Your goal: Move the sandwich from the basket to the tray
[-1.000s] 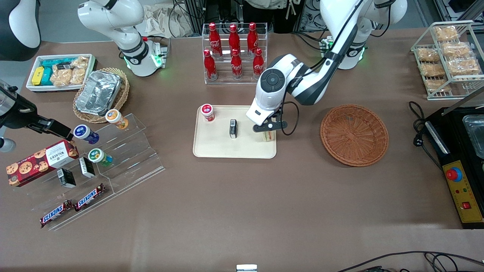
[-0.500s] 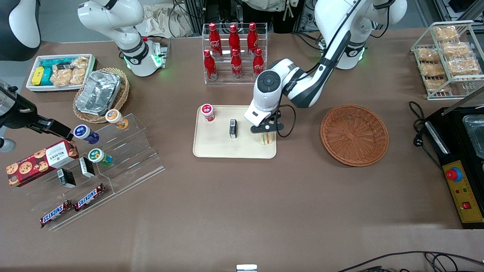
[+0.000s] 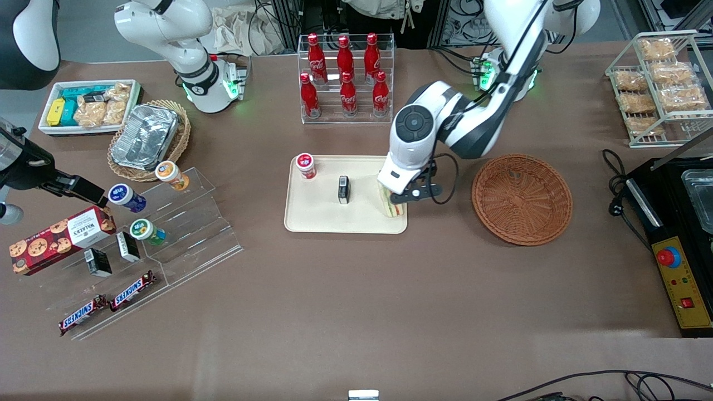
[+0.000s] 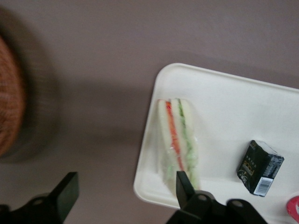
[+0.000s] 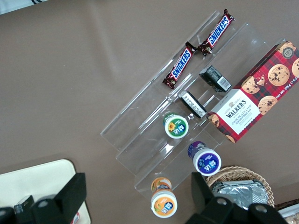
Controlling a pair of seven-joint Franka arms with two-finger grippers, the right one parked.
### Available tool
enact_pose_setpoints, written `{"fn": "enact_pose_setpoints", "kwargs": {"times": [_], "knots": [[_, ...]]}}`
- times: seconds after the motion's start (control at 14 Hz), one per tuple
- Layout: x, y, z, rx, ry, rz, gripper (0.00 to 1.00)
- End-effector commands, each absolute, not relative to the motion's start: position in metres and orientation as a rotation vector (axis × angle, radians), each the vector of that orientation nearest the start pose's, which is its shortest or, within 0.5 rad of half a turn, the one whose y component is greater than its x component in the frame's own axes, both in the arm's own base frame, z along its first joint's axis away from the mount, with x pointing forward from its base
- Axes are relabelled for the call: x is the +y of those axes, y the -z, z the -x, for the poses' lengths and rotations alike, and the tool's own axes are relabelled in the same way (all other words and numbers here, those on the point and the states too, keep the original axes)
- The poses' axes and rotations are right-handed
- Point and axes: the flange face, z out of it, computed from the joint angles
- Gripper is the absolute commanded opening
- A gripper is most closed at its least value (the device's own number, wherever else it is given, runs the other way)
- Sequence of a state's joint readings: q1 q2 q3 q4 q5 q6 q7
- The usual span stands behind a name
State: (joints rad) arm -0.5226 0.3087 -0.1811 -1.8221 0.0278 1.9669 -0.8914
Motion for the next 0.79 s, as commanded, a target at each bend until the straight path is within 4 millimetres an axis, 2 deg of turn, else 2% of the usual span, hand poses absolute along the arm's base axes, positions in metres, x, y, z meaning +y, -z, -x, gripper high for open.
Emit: {"fn": "enact_pose_setpoints", "kwargs": {"times": [0.0,0.14,0.21,0.43,0.5,0.71], "knots": [[-0.345,-0.422,-0.5,-0.255,-0.235,2.979,0.99],[-0.295,-0.466,-0.516,-0.267,-0.187,3.007,0.99],[-0.275,-0.487,-0.517,-0.252,-0.157,3.016,0.99],[-0.205,-0.526,-0.531,-0.218,-0.13,3.032,0.99],[-0.174,-0.537,-0.536,-0.194,-0.12,3.04,0.99],[-0.093,-0.559,-0.543,-0.034,-0.128,3.063,0.99]]}}
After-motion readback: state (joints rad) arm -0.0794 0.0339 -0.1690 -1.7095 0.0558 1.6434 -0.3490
